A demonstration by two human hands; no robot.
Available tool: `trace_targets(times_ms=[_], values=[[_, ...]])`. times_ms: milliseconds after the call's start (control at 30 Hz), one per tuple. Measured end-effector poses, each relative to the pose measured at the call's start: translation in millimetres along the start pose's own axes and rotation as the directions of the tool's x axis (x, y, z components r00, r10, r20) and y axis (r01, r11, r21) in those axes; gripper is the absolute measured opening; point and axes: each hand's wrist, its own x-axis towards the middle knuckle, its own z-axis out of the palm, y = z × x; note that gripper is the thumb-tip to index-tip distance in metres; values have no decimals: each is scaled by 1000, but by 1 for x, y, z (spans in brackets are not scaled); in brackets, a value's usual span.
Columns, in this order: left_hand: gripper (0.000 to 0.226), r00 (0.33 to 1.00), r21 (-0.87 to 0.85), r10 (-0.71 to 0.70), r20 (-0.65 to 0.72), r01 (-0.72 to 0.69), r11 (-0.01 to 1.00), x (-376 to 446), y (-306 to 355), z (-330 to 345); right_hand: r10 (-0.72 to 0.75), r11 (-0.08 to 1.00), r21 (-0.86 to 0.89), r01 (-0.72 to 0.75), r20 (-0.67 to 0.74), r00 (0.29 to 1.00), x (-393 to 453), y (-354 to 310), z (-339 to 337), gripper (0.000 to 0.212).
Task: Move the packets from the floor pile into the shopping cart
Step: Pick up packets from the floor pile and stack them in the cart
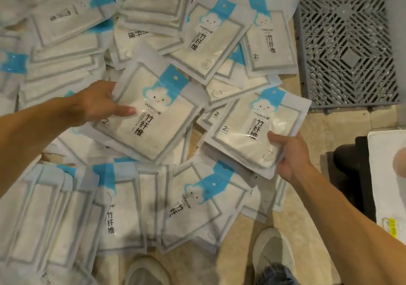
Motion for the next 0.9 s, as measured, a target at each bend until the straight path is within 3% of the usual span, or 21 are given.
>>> trace_targets(times_ms=[167, 367, 600, 800, 900], values=[[22, 994, -332, -90, -66, 63, 941, -44, 17, -2, -31, 999, -7, 32, 97, 995, -41, -21, 0, 41], [47, 990, -628, -125, -72, 53, 777, -122, 63, -42, -88, 996, -7, 93, 256, 963, -121, -96, 18, 41], [51, 975, -741, -121, -188, -59, 669, -244, 147, -153, -131, 978, -83, 191, 465, 875, -262, -241, 57, 39], [50, 966, -814, -85, -245, -158, 559, -385, 225, -261, -190, 967, -32, 253, 569, 800, -419, -358, 109, 49], [72, 950, -817, -93, -297, -202, 539, -463, 256, -304, -154, 973, -40, 227, 622, 768, -504, -403, 133, 47]])
